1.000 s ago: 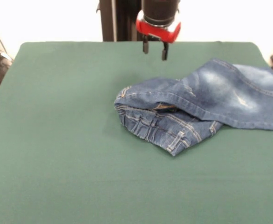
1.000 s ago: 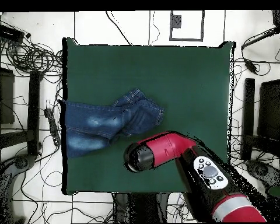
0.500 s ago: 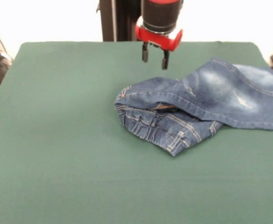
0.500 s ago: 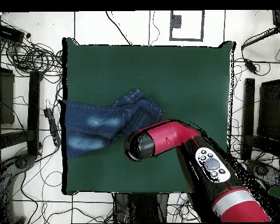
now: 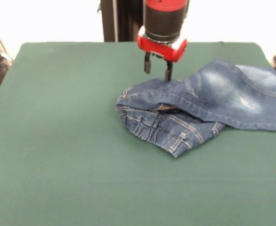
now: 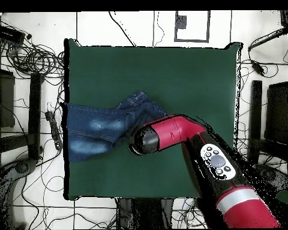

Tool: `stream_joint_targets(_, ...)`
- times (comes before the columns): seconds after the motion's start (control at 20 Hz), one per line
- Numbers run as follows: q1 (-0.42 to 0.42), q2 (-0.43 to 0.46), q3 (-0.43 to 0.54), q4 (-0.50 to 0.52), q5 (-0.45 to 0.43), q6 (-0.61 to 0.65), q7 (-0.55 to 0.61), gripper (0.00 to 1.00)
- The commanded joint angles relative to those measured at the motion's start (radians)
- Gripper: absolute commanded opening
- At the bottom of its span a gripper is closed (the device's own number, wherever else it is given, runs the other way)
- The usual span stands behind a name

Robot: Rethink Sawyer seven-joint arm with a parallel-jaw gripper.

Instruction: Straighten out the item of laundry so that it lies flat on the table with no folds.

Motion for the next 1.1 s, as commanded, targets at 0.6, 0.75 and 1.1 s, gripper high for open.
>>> stream_joint_targets(0.6,0.080,0.029,0.092,-0.144,0.066,0.162,-0.213,1.00)
stream_joint_targets(0.75,0.100,0.012,0.083,-0.155,0.083,0.181,-0.182,1.00)
stream_joint_targets(1.1,0.113,-0.065,0.086,-0.125,0.158,0.241,-0.157,1.00)
